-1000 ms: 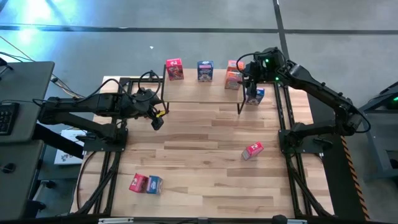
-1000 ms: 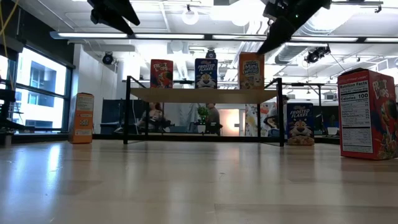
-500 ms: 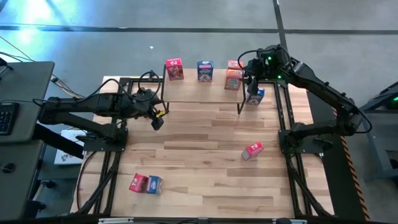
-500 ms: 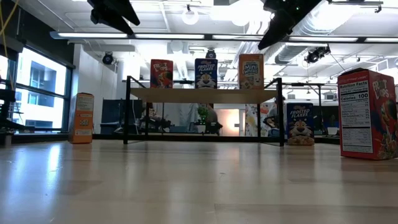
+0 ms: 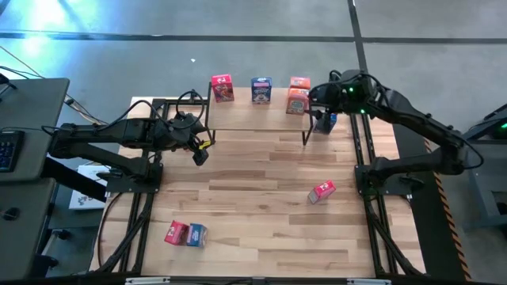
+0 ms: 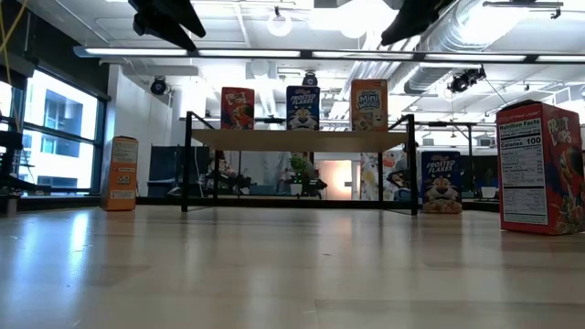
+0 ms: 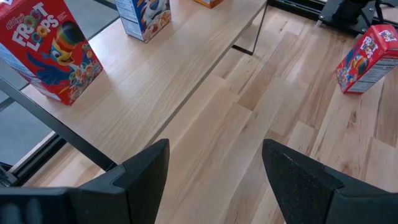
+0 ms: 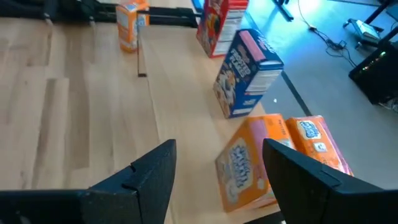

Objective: Stack cereal on shelf
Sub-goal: Put the bottom blue cereal box on the shelf

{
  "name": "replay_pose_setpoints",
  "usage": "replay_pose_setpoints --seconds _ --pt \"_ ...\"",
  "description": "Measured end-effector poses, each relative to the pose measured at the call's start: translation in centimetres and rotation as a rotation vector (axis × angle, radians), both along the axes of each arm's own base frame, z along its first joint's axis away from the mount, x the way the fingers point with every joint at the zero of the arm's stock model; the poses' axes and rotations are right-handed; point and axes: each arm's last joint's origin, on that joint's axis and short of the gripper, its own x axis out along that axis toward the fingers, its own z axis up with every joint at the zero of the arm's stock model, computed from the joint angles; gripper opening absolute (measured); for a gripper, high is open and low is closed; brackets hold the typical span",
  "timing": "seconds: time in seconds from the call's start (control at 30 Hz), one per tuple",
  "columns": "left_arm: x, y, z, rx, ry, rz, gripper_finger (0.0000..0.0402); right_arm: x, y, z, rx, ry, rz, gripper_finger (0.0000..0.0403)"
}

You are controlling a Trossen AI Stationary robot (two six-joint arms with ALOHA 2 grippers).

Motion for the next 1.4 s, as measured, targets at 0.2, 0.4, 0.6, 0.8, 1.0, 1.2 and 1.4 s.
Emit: replay_pose_setpoints --seconds 0.2,0.4,0.6,0.8,1.0,1.2,1.4 --pt "0.0 0.0 0.0 0.0 0.0 0.0 0.0248 0.5 1.9 0.2 0.069 -0.038 0.04 0.0232" --pt "0.0 0.0 0.0 0.007 -0.005 0.008 0.0248 0.9 3.9 -0.2 0.156 -0.014 0.085 0.0232" --pt "0.1 0.0 0.1 0.006 -0.013 0.008 0.0248 1.1 5.8 -0.7 0.198 0.038 0.064 0.0232" --pt "0.3 -0.1 0.2 -0.016 -0.034 -0.027 0.0248 1.1 7.4 -1.0 0.191 0.077 0.055 0.0232" --pt "0.5 -0.4 0.3 -0.139 -0.083 -0.081 0.0248 1.2 8.5 -1.0 0.204 0.071 0.05 0.0232" --pt "0.5 -1.6 1.5 -0.297 -0.169 -0.1 0.0248 1.2 9.2 -1.0 0.208 0.071 0.074 0.0232" --pt "0.1 -3.1 4.3 -0.377 -0.273 -0.124 0.0248 1.2 9.4 -1.0 0.182 0.07 0.054 0.0232"
